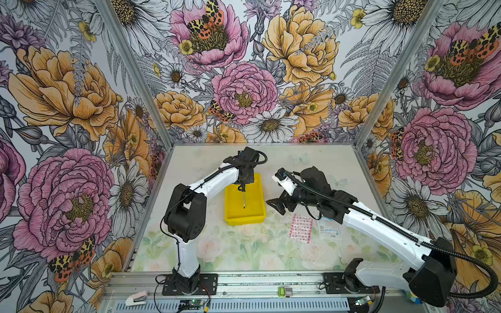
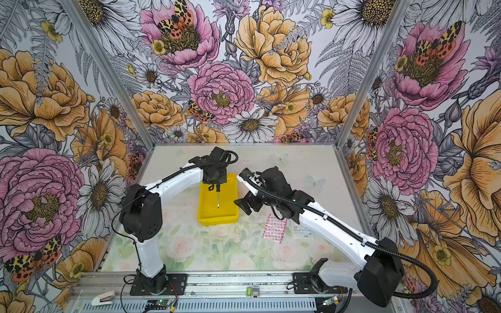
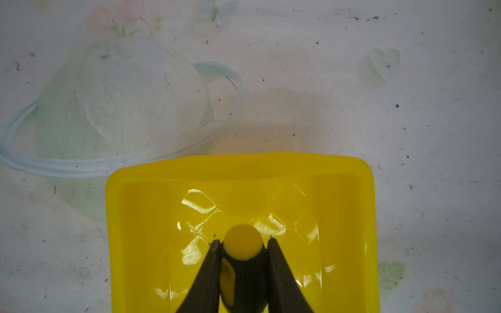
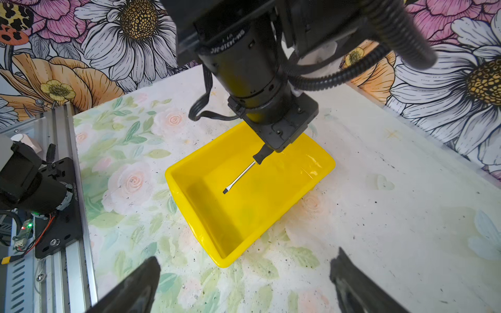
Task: Put the screwdriver in the bin
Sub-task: 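Lower the screwdriver into the bin and open the left gripper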
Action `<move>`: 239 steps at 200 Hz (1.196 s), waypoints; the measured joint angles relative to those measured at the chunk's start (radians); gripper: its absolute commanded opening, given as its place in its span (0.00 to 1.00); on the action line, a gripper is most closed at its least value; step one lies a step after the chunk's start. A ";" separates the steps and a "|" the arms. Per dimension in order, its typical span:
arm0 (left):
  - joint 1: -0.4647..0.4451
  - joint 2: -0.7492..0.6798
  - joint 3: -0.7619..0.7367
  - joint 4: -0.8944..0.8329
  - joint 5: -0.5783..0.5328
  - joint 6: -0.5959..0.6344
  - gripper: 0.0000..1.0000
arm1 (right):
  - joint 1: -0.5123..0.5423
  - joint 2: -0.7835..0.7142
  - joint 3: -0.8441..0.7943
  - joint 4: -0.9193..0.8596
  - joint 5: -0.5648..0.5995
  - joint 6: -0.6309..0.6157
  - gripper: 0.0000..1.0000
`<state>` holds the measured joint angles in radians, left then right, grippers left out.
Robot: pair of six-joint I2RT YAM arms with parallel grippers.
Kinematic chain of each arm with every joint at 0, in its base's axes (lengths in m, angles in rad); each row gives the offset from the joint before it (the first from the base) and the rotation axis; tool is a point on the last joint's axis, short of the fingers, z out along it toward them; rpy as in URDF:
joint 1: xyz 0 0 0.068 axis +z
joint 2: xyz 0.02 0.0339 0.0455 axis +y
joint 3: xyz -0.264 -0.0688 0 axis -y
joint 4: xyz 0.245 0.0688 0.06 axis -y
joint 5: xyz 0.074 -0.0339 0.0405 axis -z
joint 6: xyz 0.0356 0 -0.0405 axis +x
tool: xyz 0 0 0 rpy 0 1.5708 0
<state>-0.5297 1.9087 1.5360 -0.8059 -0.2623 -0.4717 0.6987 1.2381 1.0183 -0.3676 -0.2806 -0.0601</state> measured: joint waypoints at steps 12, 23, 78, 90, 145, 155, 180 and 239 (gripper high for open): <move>0.000 0.010 -0.012 0.010 0.010 -0.004 0.00 | 0.000 0.000 0.000 -0.001 0.000 0.003 1.00; 0.000 0.021 -0.014 0.022 0.017 -0.006 0.00 | 0.000 0.000 0.000 -0.003 0.000 0.005 0.99; -0.005 0.064 -0.045 0.073 0.070 -0.032 0.00 | 0.000 0.000 0.000 -0.011 -0.001 0.015 1.00; -0.005 0.070 -0.058 0.082 0.076 -0.039 0.00 | 0.000 0.000 0.000 -0.011 -0.001 0.015 1.00; -0.006 0.109 -0.076 0.105 0.100 -0.053 0.00 | 0.000 0.000 0.000 -0.019 0.000 0.015 0.99; -0.006 0.113 -0.076 0.106 0.100 -0.053 0.00 | 0.000 0.000 0.000 -0.019 0.000 0.015 0.99; -0.006 0.121 -0.076 0.110 0.101 -0.053 0.00 | 0.000 0.000 0.000 -0.019 0.000 0.015 1.00; -0.006 0.138 -0.080 0.127 0.105 -0.057 0.03 | 0.000 0.000 0.000 -0.021 0.000 0.015 1.00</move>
<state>-0.5358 2.0472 1.4563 -0.6785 -0.1570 -0.5285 0.6987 1.2381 1.0187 -0.3889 -0.2802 -0.0452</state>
